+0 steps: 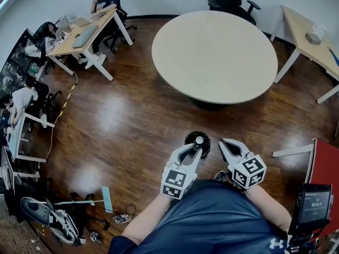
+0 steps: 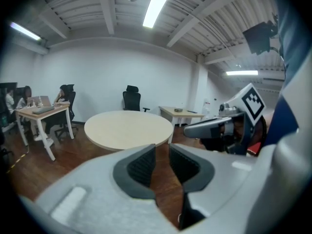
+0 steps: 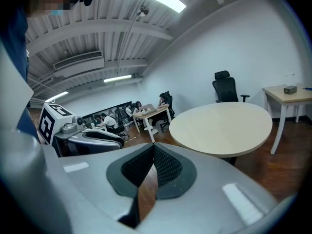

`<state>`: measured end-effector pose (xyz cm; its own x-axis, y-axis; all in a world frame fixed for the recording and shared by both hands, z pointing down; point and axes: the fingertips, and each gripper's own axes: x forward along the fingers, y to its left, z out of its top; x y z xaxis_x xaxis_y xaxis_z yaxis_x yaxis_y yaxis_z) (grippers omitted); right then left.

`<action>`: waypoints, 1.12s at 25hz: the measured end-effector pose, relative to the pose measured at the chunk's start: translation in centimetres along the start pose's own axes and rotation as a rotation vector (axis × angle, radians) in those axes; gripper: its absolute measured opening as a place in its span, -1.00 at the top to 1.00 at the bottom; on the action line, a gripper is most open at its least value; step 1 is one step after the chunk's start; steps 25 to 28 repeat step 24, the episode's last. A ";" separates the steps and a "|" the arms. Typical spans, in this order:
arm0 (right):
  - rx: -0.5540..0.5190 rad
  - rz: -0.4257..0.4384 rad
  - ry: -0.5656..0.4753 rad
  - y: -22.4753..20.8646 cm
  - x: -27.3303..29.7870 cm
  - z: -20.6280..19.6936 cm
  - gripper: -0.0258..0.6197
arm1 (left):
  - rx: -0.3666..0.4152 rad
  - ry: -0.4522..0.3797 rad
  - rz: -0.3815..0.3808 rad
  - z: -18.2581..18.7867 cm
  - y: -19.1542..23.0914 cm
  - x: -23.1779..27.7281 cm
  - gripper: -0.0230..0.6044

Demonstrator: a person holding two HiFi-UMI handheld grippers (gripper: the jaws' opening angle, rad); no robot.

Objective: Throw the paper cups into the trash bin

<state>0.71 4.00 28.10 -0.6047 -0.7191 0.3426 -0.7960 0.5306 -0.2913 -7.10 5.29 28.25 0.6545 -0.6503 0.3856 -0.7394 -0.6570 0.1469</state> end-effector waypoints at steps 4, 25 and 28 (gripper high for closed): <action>-0.003 0.007 0.004 0.7 -0.3 -0.3 0.89 | -0.003 0.020 0.006 -1.1 -0.2 -0.7 0.65; 0.000 0.014 0.027 0.8 -1.0 -1.2 0.89 | 0.011 0.060 0.042 -2.3 -1.0 -0.9 0.65; 0.000 0.014 0.027 0.8 -1.0 -1.2 0.89 | 0.011 0.060 0.042 -2.3 -1.0 -0.9 0.65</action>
